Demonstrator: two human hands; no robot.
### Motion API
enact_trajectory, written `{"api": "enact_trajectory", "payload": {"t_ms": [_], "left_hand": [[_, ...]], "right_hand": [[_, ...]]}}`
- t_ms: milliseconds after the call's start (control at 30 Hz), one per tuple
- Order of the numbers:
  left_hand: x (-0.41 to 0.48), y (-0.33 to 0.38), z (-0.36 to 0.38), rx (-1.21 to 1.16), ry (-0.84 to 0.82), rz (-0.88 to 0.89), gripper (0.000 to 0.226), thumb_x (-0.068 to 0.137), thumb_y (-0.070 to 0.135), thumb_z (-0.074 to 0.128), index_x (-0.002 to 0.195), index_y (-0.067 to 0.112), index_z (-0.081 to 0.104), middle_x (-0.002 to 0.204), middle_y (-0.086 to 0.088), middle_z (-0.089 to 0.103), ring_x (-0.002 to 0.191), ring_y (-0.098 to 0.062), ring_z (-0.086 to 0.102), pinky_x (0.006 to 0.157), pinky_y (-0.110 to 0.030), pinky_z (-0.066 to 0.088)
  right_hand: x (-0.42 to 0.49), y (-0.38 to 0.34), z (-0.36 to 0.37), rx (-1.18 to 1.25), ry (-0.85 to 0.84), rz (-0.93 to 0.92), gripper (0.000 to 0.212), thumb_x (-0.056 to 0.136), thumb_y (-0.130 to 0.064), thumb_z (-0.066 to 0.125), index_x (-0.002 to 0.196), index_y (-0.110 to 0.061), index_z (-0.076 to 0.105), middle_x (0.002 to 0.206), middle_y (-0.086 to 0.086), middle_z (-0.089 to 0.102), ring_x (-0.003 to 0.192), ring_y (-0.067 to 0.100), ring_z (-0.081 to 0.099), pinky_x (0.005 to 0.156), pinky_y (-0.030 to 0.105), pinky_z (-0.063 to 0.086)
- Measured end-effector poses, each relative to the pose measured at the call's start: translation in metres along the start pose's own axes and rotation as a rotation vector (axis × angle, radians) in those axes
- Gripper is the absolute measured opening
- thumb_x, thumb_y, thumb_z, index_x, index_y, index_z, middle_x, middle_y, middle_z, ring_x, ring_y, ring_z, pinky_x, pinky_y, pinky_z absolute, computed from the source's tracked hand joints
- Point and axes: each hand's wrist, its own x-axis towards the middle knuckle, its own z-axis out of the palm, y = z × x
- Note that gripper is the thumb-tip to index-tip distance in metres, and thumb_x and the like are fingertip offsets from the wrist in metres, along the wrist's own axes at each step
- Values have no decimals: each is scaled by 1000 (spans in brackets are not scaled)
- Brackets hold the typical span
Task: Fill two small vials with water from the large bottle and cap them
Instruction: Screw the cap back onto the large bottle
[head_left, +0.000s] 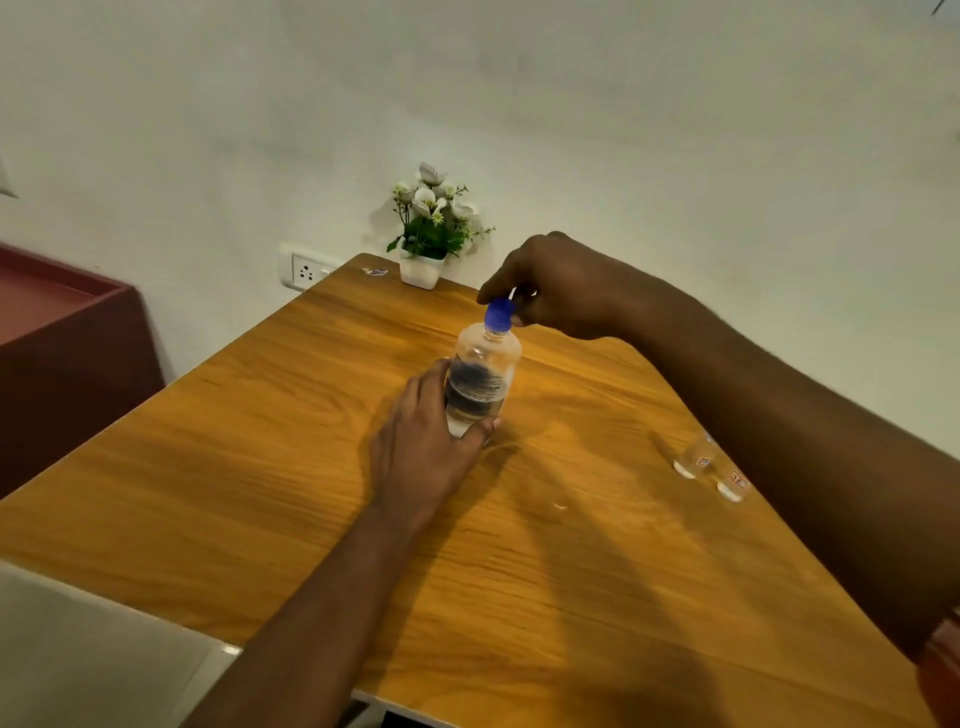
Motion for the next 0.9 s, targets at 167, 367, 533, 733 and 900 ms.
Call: {"api": "enact_trajectory", "payload": {"t_ms": [167,367,533,733,900], "left_hand": [[0,0,0,-13,-3,2,85,75,63,66,144,28,28,140,2,48,125,-18,47,93,-35,44],[1,0,1,-25,5,15,81,77,60,66,142,30,29,136,3,52,122,-19,50,90,-35,45],[1,-1,1,-36,5,19,80,77,59,67,141,30,30,135,4,53,121,-18,51,89,-34,46],[2,-2,2,-42,28,17,80,75,58,69,139,31,32,133,4,55,119,-18,53,83,-29,41],[3,-3,5,-52,10,7,81,75,60,68,140,31,29,135,3,53,122,-18,50,84,-27,36]], "right_hand": [[8,-1,-5,6,-59,19,39,90,-3,66,128,-9,64,128,8,67,105,14,61,88,23,45],[18,1,-7,24,-101,99,31,87,-28,72,108,-5,73,91,5,74,71,10,65,64,23,49],[26,-2,-3,-127,-56,178,45,84,-57,65,70,-15,58,61,-4,57,57,8,55,58,26,44],[21,-6,-6,-87,-56,268,68,83,-76,43,71,-13,64,74,4,69,70,16,63,68,32,46],[18,-5,-25,75,-219,104,39,89,-9,68,128,-11,63,124,8,68,109,20,63,94,34,51]]}}
